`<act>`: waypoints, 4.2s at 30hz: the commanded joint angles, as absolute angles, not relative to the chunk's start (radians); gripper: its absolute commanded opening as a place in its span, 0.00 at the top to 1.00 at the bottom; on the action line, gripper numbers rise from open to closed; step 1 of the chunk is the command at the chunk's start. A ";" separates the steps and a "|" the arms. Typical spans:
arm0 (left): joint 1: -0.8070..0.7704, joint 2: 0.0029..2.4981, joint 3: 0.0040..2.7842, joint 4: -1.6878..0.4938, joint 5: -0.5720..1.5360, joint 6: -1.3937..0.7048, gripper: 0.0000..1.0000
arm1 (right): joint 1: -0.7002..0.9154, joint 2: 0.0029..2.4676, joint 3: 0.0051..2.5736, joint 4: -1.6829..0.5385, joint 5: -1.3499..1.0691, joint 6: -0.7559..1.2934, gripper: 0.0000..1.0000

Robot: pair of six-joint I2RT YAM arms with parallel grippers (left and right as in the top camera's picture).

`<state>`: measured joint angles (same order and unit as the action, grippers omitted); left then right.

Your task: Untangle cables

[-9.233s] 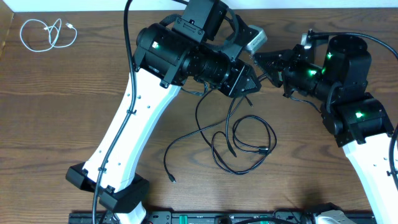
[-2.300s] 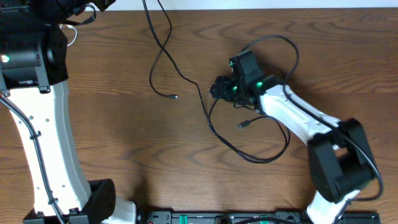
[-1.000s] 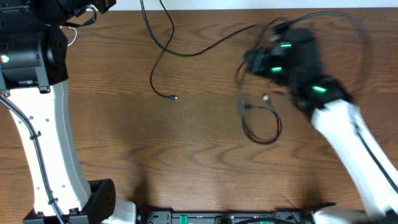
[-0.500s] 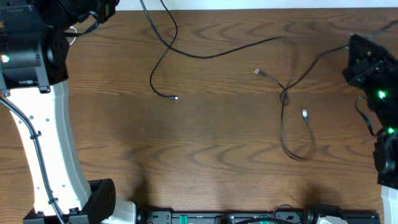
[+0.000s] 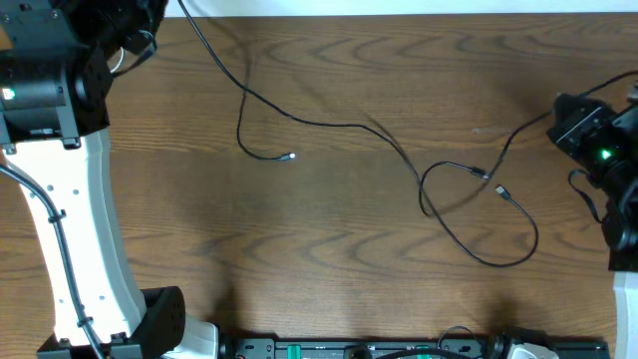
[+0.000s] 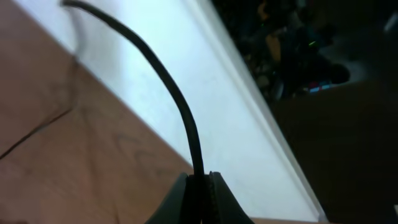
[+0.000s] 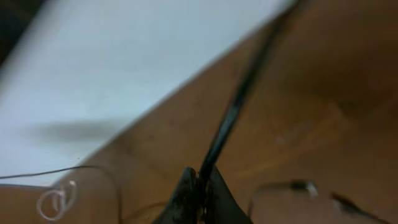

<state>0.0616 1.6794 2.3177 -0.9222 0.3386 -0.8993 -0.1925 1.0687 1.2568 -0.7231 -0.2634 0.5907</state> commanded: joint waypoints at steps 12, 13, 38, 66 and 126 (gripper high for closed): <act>0.222 1.631 2.330 -0.608 0.428 -0.847 0.93 | -0.199 1.308 1.264 -0.951 -0.155 0.472 0.99; 0.248 1.631 2.329 -0.609 0.417 -0.847 0.92 | -0.199 1.323 1.264 -0.955 -0.134 0.473 0.98; 0.567 1.695 2.325 -1.156 -0.151 -0.846 0.92 | -0.353 1.307 1.264 -0.877 0.218 0.751 0.98; 0.624 2.054 2.323 -1.105 -0.184 -0.809 0.75 | -0.352 1.394 1.260 -0.954 0.045 0.708 0.32; 0.677 2.197 1.606 -0.717 0.010 -0.667 0.58 | -0.352 1.396 1.259 -0.954 -0.037 0.675 0.36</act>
